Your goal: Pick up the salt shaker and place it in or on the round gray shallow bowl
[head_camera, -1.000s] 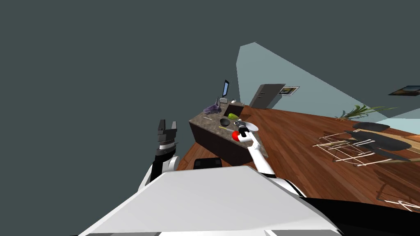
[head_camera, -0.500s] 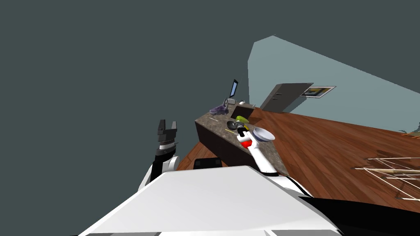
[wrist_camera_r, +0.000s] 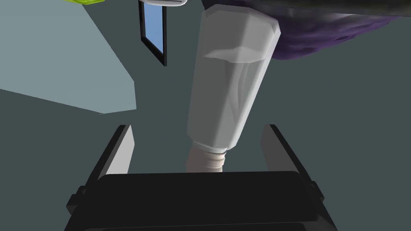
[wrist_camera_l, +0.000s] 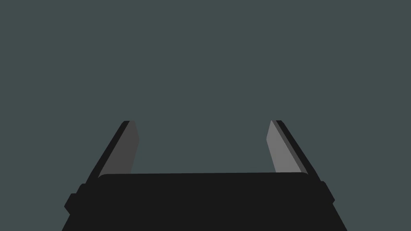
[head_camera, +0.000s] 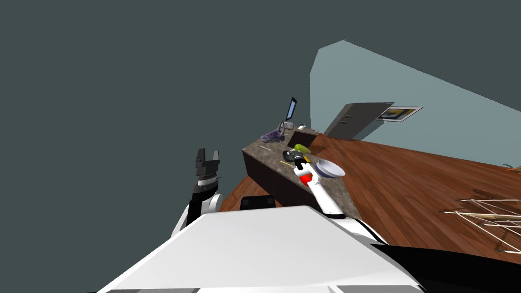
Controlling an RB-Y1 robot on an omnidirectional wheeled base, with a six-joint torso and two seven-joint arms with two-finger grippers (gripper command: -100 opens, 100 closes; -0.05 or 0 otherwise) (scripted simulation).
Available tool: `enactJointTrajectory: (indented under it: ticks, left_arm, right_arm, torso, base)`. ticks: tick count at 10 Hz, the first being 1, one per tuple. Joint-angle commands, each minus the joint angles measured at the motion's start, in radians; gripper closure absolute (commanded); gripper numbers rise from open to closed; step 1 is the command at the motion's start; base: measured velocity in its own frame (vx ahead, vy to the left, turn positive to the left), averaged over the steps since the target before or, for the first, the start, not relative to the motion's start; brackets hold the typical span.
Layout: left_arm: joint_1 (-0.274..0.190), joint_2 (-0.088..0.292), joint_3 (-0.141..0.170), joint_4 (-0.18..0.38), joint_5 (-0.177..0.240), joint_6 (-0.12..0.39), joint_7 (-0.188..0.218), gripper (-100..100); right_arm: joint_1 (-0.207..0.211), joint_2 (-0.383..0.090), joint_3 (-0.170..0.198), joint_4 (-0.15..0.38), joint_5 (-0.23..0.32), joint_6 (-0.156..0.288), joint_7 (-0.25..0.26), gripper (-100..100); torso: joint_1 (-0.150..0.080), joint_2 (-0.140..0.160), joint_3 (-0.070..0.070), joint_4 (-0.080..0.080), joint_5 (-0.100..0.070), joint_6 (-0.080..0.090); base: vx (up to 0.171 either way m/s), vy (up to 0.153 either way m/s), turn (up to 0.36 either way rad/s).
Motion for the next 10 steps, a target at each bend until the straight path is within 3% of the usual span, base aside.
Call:
enactJointTrajectory:
  ticks: [1,2,3,10]
  left_arm:
    - [0.000,0.000,0.000,0.000,0.000,0.000,0.000,0]
    - [0.000,0.000,0.000,0.000,0.000,0.000,0.000,0]
    - [0.000,0.000,0.000,0.000,0.000,0.000,0.000,0]
    - [0.000,0.000,0.000,0.000,0.000,0.000,0.000,0]
  right_arm:
    - [0.000,0.000,0.000,0.000,0.000,0.000,0.000,-100]
    - [0.000,0.000,0.000,0.000,0.000,0.000,0.000,0]
    - [-0.019,-0.027,0.006,-0.014,-0.029,0.042,0.007,-100]
    - [-0.084,-0.119,0.026,-0.064,-0.130,0.187,0.033,-100]
  torso:
    - [0.000,0.000,0.000,0.000,0.000,0.000]
    - [0.000,0.000,0.000,0.000,0.000,0.000]
    - [0.000,0.000,0.000,0.000,0.000,0.000]
    - [-0.001,0.003,0.002,0.001,0.000,0.000]
  base:
    - [0.000,0.000,0.000]
    - [0.000,0.000,0.000]
    - [-0.032,-0.004,0.088]
    - [-0.045,-0.015,0.069]
